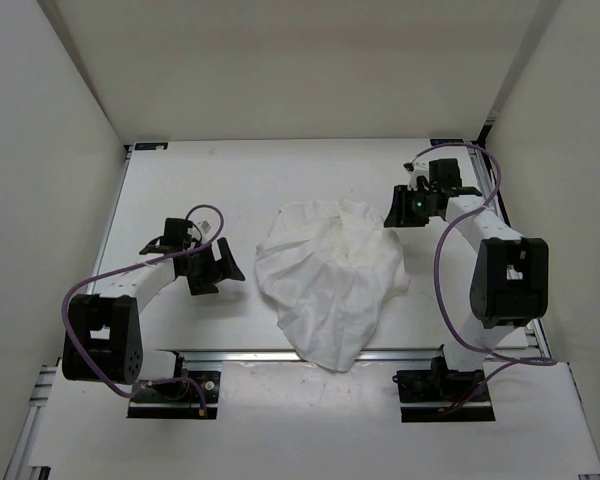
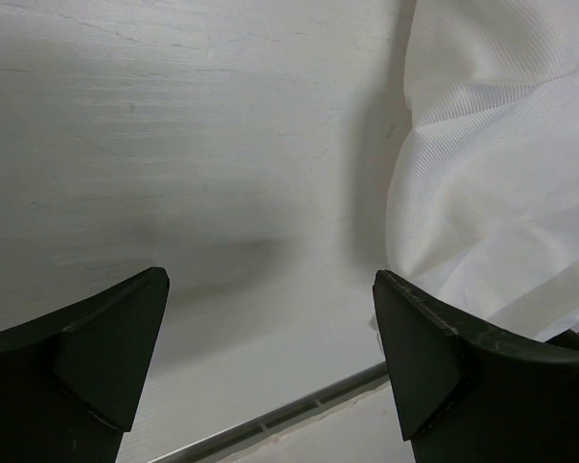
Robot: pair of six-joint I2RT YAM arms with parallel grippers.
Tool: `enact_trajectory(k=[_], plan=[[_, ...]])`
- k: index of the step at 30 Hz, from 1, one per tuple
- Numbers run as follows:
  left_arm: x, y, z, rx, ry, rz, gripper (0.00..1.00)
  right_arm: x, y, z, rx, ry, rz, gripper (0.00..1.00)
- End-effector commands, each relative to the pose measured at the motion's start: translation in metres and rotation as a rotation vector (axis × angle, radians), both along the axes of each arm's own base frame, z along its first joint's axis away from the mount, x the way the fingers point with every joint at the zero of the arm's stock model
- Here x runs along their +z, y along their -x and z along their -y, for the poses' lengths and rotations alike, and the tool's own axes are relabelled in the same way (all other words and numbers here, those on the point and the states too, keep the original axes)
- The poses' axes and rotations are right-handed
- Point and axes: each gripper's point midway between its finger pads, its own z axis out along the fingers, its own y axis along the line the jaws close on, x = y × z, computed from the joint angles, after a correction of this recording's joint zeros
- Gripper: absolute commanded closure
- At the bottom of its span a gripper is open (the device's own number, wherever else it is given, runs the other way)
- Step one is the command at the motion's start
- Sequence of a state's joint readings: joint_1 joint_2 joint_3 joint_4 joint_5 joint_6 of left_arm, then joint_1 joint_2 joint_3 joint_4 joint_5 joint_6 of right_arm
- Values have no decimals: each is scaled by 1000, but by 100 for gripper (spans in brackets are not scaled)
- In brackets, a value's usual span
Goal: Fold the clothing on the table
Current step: Flatten the skirt out
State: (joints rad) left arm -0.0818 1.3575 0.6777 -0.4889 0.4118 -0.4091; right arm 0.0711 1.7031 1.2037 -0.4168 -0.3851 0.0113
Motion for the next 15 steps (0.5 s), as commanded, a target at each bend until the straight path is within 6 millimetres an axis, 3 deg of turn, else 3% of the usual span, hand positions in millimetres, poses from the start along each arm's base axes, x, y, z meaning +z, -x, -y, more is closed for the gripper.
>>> enact_trajectory(k=[1, 8, 11, 12, 13, 15], plan=[[11, -4, 6, -1, 35, 48, 2, 4, 7, 3, 31, 1, 25, 54], [11, -3, 5, 4, 39, 50, 1, -14, 15, 0, 40, -7, -16, 56], [12, -3, 6, 4, 47, 48, 2, -12, 9, -4, 59, -4, -1, 74], [14, -5, 4, 4, 43, 59, 1, -14, 10, -8, 68, -7, -3, 90], [13, -5, 6, -4, 52, 57, 2, -15, 7, -9, 63, -12, -8, 99], [16, -8, 7, 0, 52, 61, 2, -11, 2, -11, 71, -29, -2, 100]])
